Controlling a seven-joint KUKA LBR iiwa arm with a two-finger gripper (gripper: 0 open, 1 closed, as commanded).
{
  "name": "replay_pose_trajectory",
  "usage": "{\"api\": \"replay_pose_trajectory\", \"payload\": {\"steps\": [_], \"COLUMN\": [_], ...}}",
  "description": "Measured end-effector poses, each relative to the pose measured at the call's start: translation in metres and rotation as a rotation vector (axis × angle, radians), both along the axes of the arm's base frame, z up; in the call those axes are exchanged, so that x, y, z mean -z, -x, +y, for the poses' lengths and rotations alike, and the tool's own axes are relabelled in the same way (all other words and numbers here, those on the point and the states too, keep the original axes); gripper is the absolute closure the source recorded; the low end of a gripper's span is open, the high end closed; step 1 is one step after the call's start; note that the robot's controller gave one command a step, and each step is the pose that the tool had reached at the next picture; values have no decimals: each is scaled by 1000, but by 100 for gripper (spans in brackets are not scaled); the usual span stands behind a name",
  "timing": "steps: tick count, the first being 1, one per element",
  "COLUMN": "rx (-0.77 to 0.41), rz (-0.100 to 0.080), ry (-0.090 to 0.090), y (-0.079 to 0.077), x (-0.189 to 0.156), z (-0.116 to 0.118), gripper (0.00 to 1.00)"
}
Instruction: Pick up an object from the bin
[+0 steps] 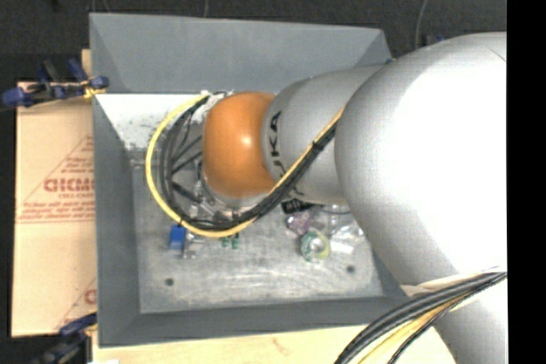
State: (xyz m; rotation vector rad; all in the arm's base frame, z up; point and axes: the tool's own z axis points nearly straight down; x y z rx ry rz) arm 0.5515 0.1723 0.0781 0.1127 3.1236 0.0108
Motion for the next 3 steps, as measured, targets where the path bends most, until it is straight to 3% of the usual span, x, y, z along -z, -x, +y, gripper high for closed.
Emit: {"api": "replay_pose_trajectory", "payload": {"steps": [1,2,3], "rx": [0,0,-2], "rz": [8,11,9], "ry": [2,3,2], "y": [-3,-4,-6], "x": [-52,-65,-102], "z": [0,0,1], "gripper": [100,100,100]}}
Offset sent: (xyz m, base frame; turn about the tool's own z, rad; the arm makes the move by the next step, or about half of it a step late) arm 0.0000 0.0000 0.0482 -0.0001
